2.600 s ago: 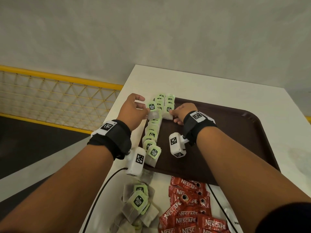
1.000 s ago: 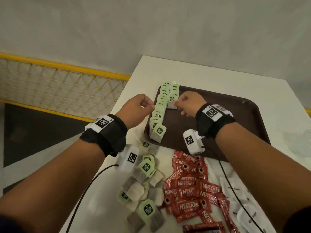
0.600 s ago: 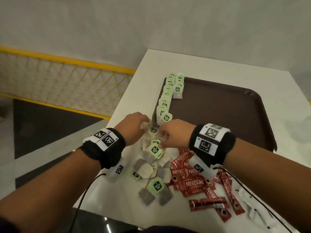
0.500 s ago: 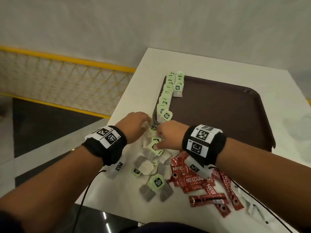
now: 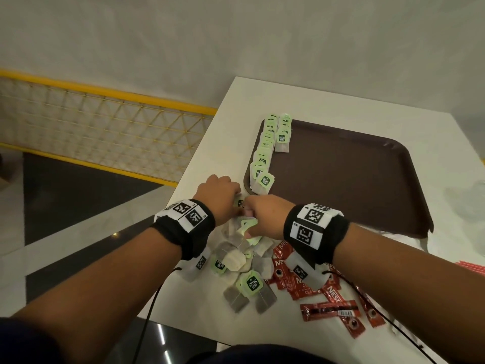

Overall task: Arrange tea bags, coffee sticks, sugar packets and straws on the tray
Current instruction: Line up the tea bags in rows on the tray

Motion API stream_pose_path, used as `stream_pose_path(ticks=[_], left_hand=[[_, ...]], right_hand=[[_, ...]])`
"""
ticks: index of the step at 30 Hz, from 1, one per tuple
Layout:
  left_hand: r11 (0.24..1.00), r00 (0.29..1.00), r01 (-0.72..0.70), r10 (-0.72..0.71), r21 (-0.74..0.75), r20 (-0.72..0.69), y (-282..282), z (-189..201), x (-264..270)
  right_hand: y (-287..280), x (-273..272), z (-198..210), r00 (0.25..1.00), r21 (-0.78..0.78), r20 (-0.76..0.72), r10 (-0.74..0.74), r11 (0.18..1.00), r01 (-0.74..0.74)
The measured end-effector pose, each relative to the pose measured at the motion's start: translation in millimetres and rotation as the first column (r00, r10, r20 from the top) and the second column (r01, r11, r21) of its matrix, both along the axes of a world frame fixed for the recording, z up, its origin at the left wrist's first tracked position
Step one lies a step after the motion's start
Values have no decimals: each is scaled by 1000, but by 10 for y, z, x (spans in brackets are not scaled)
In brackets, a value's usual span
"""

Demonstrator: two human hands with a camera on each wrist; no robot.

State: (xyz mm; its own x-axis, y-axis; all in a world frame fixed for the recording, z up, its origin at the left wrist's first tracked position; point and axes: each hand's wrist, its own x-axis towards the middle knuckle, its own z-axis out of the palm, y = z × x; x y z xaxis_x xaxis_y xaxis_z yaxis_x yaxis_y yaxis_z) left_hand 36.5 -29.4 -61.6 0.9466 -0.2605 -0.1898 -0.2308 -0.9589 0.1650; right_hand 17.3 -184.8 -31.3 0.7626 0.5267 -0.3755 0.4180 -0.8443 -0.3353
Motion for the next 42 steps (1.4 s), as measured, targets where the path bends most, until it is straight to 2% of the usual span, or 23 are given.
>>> stream_pose_path(ticks=[5, 8, 10, 14, 18, 20, 22, 26, 29, 32, 34, 35, 37, 39, 40, 42], left_hand=[[975, 998, -10, -4, -220, -64, 67, -31, -28], [908, 991, -125, 93, -399, -98, 101, -12, -55], [862, 980, -192, 147, -469, -132, 142, 10, -52], [795, 975, -220, 169, -566, -142, 245, 103, 17], [667, 969, -247, 189, -703, -161, 244, 235, 86], [552, 954, -298, 155, -778, -255, 185, 298, 104], [419, 922, -372, 63, -828, -382, 90, 358, 90], [220, 844, -511, -53, -831, -533, -89, 415, 100], [139, 810, -563, -106, -815, -577, -165, 431, 150], [150, 851, -503, -85, -851, -518, -224, 395, 201], [182, 896, -430, -33, -884, -442, -273, 377, 250], [180, 911, -405, -7, -896, -413, -298, 383, 285], [150, 928, -373, 43, -916, -371, -348, 407, 374], [144, 938, -346, 81, -927, -337, -403, 425, 476], [152, 944, -329, 84, -932, -320, -431, 426, 519], [176, 954, -298, 78, -938, -289, -475, 410, 593]], right_hand=[[-106, 22, -47, 994, 114, -63, -86, 989, 93], [-154, 61, 6, 986, 195, -100, -130, 970, 147], [-191, 92, 44, 978, 259, -143, -153, 948, 186], [-278, 178, 157, 943, 427, -282, -175, 857, 287], [-343, 295, 261, 919, 487, -346, -189, 801, 348], [-362, 353, 298, 908, 510, -371, -195, 775, 375], [-372, 408, 339, 903, 519, -377, -208, 760, 392], [-405, 521, 397, 897, 560, -343, -280, 706, 434], [-456, 601, 390, 896, 569, -291, -336, 692, 445], [-503, 664, 352, 873, 584, -272, -404, 651, 484], [-528, 687, 346, 826, 598, -291, -482, 582, 550], [-543, 697, 339, 789, 608, -341, -511, 520, 600], [-565, 689, 328, 691, 613, -521, -501, 344, 712], [-566, 666, 316, 610, 604, -665, -432, 170, 779], [-569, 664, 304, 591, 605, -693, -413, 111, 788], [-580, 703, 250, 576, 619, -702, -418, 42, 784]])
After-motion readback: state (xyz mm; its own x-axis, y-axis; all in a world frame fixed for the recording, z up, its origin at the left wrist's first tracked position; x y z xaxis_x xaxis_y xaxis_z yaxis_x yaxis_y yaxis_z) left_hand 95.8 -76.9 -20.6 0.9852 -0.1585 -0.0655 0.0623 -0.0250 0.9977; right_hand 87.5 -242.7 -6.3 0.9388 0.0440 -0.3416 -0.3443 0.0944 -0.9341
